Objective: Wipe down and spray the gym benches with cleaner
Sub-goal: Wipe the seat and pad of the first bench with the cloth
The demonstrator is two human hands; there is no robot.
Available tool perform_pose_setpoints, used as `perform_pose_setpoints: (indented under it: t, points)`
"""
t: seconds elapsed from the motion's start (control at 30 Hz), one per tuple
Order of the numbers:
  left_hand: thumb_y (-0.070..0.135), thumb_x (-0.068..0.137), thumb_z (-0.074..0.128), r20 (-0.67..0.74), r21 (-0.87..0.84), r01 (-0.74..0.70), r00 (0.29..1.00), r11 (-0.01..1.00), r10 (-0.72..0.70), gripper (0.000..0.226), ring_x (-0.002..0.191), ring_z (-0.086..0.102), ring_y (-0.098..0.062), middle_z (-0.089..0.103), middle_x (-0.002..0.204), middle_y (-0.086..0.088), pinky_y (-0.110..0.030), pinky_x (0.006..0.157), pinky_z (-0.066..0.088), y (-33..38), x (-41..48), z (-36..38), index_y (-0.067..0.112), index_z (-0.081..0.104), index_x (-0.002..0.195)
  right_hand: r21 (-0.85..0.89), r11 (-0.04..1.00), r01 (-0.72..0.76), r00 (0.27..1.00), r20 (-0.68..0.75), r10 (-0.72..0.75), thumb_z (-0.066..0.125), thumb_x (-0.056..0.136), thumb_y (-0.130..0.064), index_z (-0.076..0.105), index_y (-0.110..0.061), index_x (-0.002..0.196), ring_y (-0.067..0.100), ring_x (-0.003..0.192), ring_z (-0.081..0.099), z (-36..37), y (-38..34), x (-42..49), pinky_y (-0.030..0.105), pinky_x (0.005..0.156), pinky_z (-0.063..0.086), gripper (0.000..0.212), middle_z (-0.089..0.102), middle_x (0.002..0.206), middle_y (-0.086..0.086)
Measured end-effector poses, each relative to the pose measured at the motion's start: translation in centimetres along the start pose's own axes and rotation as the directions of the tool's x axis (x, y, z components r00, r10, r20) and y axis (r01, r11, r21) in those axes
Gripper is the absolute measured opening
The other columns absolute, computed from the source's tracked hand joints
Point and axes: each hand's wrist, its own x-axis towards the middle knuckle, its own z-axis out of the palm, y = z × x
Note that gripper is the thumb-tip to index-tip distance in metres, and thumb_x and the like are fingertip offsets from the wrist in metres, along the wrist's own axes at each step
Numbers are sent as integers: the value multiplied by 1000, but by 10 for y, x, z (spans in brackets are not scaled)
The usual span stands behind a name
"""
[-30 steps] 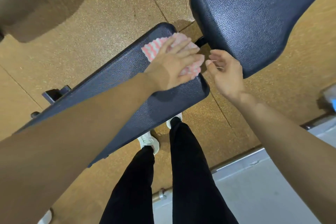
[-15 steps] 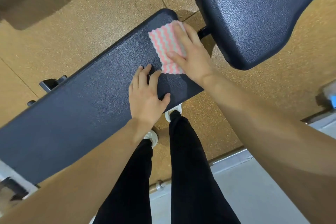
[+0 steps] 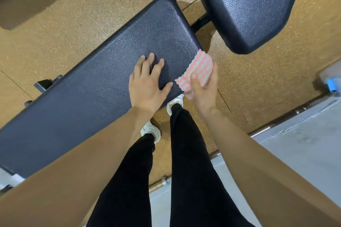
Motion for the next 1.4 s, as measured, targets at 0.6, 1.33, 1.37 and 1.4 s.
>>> perform_pose_setpoints:
  t: [0.6, 1.33, 1.37, 1.4]
  points:
    - [14, 88, 67, 102, -465, 376, 922, 802, -373, 29, 106, 62, -24, 69, 111, -2, -44, 97, 52, -75, -143, 22, 19, 73, 116, 125, 884, -451, 893, 53, 448, 74, 91, -35, 63, -25, 124, 24, 110, 68, 56, 37, -45, 45, 96, 56, 37, 70, 124, 5]
    - [22, 94, 70, 152, -693, 582, 695, 425, -703, 20, 102, 61, -18, 70, 108, 0, -29, 98, 48, -148, -256, 60, 14, 73, 112, -353, 724, -592, 689, 245, 682, 74, 86, -37, 62, -21, 117, 15, 107, 57, 171, 85, -141, 36, 101, 48, 36, 59, 123, 3]
    - [24, 95, 71, 328, -783, 601, 619, 161, -714, 15, 93, 63, -12, 71, 100, 3, -28, 91, 53, -141, -253, 57, 14, 74, 107, -364, 714, -598, 678, 245, 693, 74, 85, -38, 64, -21, 117, 15, 106, 56, 170, 84, -140, 36, 95, 50, 38, 59, 123, 2]
    - [28, 96, 72, 495, -804, 586, 564, -103, -661, 15, 86, 63, -8, 70, 97, 5, -24, 83, 53, -133, -249, 53, 15, 73, 103, -368, 702, -610, 670, 233, 705, 76, 82, -41, 65, -21, 120, 14, 107, 56, 168, 85, -139, 34, 87, 51, 45, 60, 124, 1]
